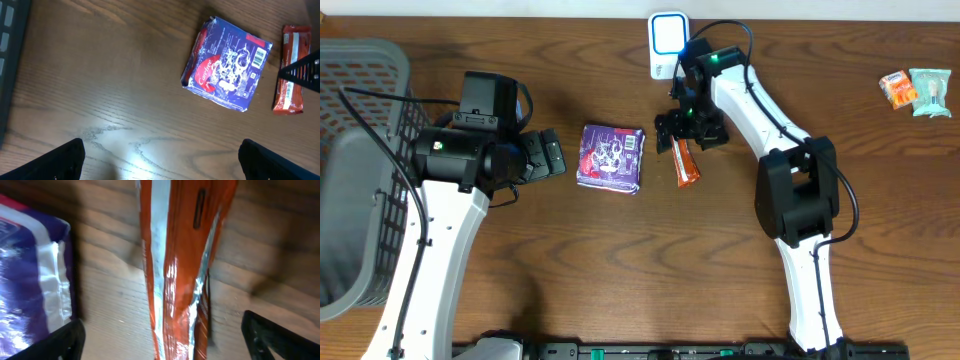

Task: Scan the item barcode
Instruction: 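Reach the right gripper to the red bar and grasp it, then lift the red bar toward the white scanner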

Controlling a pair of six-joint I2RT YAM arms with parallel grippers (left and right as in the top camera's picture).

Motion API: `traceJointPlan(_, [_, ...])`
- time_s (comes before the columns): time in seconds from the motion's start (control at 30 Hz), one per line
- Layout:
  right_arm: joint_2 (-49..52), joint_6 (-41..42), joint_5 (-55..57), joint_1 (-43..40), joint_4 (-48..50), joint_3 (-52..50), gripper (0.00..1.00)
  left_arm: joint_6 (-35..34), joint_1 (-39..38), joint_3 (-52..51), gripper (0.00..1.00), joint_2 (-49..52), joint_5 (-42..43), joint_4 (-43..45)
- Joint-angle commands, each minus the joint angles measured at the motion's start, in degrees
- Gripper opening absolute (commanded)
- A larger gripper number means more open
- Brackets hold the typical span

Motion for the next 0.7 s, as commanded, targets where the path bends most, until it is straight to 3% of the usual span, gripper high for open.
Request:
traceJointPlan(0.0, [-2.16,0.39,-2.86,-1.42,0.85,-0.31,0.79,0.13,0.20,0.33,0.98,0.09,-0.52,-0.20])
traceJointPlan(0.03, [-2.16,0.37,-2.82,-1.75,1.31,-0.50,0.66,0.13,0.20,0.33,0.98,0.11,-0.52,-0.20])
traceJointPlan(0.1, [-2.16,0.37,-2.84,-2.12,1.95,-1.03,0.55,0.13,0.20,0.33,0.98,0.11,-0.55,-0.20])
traceJointPlan(0.27, [-2.16,0.42,-3.72,-3.19,6.71,-4.35,0.46,0.13,0.20,0.33,0.98,0.11,-0.52,-0.20])
traceJointPlan(0.5, [-2.16,0.61,-11.69,-3.34,17.53,-11.63,0.41,0.13,0.20,0.33,0.98,0.11,-0.52,-0.20])
traceJointPlan(0.57, [-2.16,0.92,-11.41,-3.32,19.26,-12.76,0.30,0.13,0.20,0.33,0.98,0.11,-0.52,-0.20])
traceJointPlan(0.63, [-2.16,0.87,-10.12,-3.45,19.43,-12.72,0.05,0.13,0.20,0.33,0.98,0.11,-0.52,-0.20])
traceJointPlan(0.67, [-2.34,0.87,-9.03,-3.54,19.21,-12.55,0.01,0.13,0.20,0.33,0.98,0.11,-0.52,-0.20])
